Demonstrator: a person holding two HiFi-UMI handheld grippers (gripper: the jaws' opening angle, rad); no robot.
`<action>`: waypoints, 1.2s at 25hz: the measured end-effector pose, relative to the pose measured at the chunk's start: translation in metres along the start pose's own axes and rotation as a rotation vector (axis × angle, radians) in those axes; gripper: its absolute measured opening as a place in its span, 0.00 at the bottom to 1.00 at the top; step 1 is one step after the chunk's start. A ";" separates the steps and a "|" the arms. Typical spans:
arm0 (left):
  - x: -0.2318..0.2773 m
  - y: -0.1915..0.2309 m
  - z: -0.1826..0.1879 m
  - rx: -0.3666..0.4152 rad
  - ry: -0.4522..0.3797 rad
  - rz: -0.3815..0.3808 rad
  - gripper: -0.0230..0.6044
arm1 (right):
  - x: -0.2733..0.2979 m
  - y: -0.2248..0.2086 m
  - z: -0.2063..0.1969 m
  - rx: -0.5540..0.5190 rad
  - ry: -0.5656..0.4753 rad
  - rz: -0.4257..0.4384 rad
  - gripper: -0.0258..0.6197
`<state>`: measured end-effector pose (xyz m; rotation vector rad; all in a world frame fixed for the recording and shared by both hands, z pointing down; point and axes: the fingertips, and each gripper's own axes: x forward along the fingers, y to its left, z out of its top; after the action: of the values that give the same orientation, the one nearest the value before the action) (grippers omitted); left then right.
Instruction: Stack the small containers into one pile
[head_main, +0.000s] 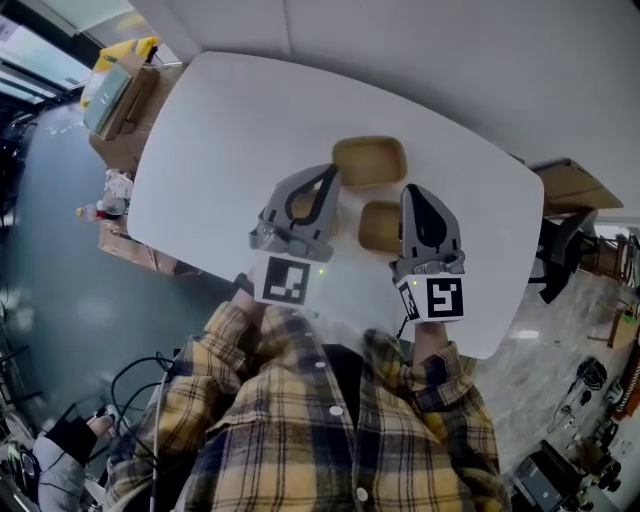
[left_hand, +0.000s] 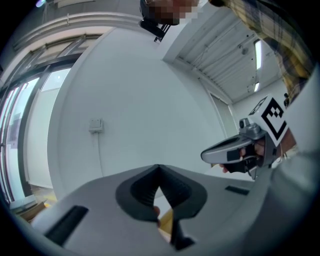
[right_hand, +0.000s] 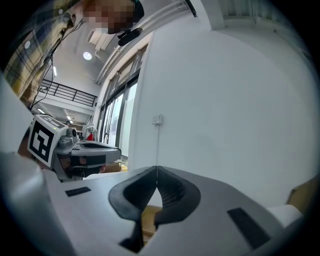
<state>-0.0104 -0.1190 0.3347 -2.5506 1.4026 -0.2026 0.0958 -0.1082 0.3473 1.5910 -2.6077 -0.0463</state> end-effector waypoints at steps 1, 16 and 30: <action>0.001 0.001 -0.001 0.003 0.002 -0.002 0.06 | 0.001 0.001 0.000 0.002 0.001 0.000 0.06; -0.004 0.009 -0.044 -0.048 0.142 -0.015 0.06 | 0.010 0.020 -0.016 0.027 0.062 0.066 0.06; -0.022 0.029 -0.104 -0.133 0.336 -0.073 0.22 | 0.007 0.049 -0.026 0.031 0.106 0.141 0.06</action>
<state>-0.0692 -0.1284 0.4273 -2.7778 1.4771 -0.5937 0.0517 -0.0917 0.3770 1.3743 -2.6413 0.0858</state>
